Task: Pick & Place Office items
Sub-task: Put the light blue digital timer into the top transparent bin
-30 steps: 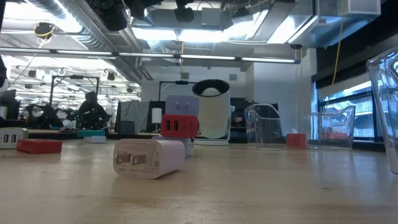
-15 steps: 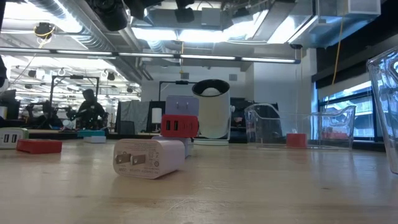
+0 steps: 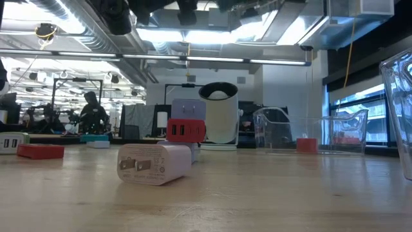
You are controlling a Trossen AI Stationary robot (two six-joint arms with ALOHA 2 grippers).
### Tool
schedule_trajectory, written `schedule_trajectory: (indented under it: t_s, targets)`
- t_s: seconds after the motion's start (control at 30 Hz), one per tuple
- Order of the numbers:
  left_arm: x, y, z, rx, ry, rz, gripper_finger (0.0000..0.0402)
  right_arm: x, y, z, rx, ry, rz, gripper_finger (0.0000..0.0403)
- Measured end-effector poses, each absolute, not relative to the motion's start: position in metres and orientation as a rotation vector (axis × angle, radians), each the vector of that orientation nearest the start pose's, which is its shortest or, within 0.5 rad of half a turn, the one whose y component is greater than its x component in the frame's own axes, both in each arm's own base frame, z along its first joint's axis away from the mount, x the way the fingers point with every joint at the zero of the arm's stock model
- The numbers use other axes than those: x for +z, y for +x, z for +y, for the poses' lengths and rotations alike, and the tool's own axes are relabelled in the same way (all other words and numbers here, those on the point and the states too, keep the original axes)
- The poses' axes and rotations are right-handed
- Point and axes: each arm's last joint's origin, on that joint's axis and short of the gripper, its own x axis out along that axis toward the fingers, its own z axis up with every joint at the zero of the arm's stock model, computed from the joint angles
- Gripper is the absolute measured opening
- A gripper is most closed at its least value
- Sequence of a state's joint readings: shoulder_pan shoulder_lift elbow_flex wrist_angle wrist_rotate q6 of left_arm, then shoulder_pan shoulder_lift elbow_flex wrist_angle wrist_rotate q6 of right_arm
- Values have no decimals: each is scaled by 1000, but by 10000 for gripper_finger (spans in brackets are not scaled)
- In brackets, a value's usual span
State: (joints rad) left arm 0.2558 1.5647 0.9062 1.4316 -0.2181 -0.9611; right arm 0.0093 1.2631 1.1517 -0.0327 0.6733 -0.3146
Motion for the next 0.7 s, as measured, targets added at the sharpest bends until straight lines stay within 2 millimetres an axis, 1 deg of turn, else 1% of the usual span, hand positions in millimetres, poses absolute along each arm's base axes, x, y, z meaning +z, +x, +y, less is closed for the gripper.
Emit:
schedule_trajectory:
  t_s: [0.1, 0.17, 0.27, 0.4, 0.53, 0.63, 0.7]
  targets:
    - [331, 305, 93, 38, -808, -890, 253, 374, 255, -25, -637, -199, 317, 72]
    - [329, 306, 96, 46, -765, -847, 253, 369, 238, -32, -615, -71, 401, 72]
    - [327, 307, 100, 32, -738, -807, 255, 354, 217, -43, -619, 107, 584, 72]
    - [325, 309, 101, 42, -748, -771, 254, 331, 194, -53, -721, 265, 856, 72]
    - [324, 309, 102, 48, -751, -761, 254, 313, 185, -63, -835, 362, 1070, 73]
    - [324, 309, 101, 45, -751, -760, 253, 304, 188, -71, -905, 421, 1141, 73]
    - [324, 310, 101, 38, -750, -756, 253, 298, 192, -78, -941, 468, 1159, 73]
